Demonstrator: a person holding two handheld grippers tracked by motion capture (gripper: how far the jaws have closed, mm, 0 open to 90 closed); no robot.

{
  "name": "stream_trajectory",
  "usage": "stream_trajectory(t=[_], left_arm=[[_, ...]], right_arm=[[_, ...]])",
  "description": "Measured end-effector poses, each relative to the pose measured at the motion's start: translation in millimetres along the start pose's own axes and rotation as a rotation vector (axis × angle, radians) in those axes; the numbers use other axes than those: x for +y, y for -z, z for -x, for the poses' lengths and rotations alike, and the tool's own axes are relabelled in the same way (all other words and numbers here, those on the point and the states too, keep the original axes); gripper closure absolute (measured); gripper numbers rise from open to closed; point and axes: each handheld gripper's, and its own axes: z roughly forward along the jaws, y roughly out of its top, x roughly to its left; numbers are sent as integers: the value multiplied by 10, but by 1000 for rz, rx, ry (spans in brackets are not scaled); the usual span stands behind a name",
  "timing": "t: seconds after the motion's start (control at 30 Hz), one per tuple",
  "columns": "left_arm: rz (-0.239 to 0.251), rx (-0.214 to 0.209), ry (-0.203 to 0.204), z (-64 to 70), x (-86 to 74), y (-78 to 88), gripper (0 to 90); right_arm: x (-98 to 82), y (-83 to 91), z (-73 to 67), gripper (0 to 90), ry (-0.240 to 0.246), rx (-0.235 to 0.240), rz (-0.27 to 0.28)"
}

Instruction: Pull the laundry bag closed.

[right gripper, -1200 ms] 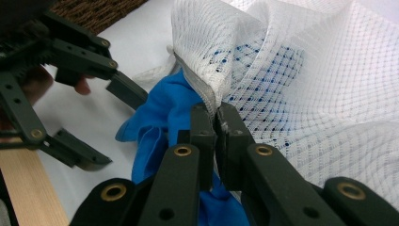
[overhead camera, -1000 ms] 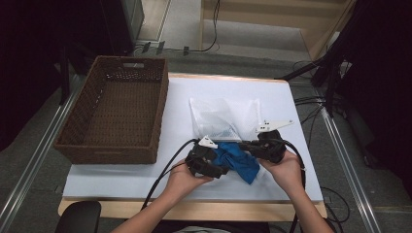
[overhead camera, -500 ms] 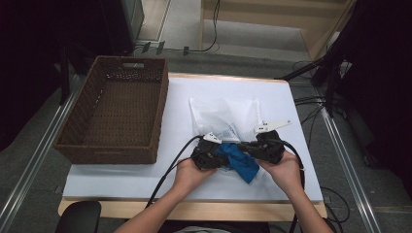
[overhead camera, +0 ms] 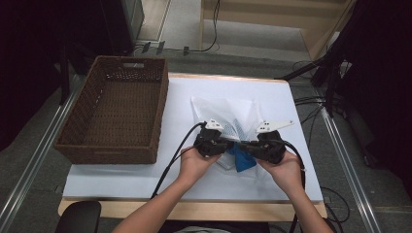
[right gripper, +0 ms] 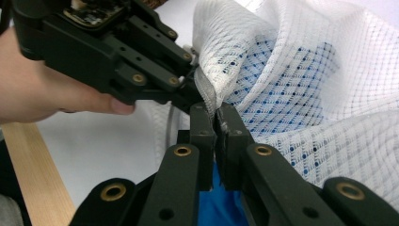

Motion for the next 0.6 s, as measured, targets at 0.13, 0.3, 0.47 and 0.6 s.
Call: stream_trajectory(t=[0.13, 0.3, 0.47, 0.6], left_arm=[[6, 33, -5, -39, -1, -74, 820], [2, 61, -22, -77, -12, -142, 818], [24, 102, -9, -141, -2, -125, 817], [22, 110, 1, -207, -8, -152, 812]], right_arm=[[-7, 20, 14, 882, -14, 6, 5], [-18, 24, 18, 886, -8, 8, 3], [-23, 38, 20, 900, -8, 15, -7], [-33, 62, 33, 900, -10, 17, -8]])
